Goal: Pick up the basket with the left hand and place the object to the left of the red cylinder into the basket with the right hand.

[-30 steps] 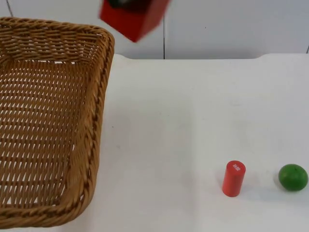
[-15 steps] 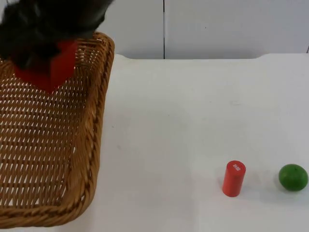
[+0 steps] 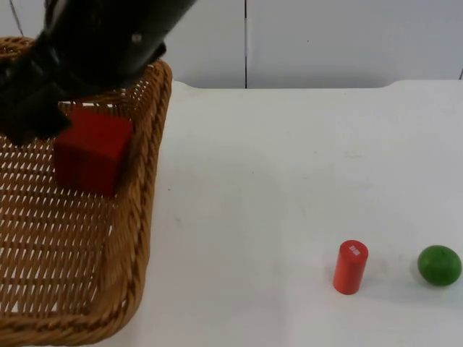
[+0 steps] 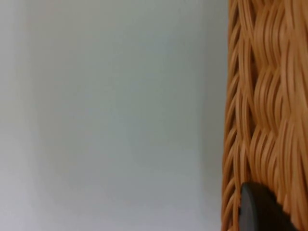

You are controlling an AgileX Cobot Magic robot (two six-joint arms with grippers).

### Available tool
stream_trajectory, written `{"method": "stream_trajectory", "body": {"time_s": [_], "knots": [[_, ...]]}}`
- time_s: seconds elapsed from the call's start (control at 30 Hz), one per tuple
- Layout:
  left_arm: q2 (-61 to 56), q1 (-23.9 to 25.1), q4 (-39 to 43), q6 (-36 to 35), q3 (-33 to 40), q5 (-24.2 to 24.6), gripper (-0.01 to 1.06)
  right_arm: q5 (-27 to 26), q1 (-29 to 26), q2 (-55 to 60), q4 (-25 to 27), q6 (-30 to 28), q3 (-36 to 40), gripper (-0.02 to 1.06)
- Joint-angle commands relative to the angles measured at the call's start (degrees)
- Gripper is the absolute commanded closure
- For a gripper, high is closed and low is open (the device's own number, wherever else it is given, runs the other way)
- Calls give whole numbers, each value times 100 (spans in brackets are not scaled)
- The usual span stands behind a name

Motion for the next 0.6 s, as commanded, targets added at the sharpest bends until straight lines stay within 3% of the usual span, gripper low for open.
{"method": "stream_trajectory", "body": {"time_s": [0.0, 0.27, 0.33, 0.43, 0.53, 0.57], "knots": [[-8, 24, -224, -24, 1, -60, 105, -90, 34, -255, -35, -21, -60, 14], [-8, 24, -224, -10, 1, -72, 105, 132, 22, -1174, -120, 8, -49, 14], [-8, 24, -224, -10, 1, -72, 105, 398, 22, -1443, -300, 124, -19, 14], [-8, 24, -212, -9, 1, -72, 105, 329, 10, -1798, -433, 280, 248, 14], [-8, 24, -201, -9, 1, -72, 105, -80, 12, -2573, -781, 692, 1203, 14], [-8, 24, -201, -9, 1, -72, 105, -80, 12, -2573, -781, 692, 1203, 14]]}}
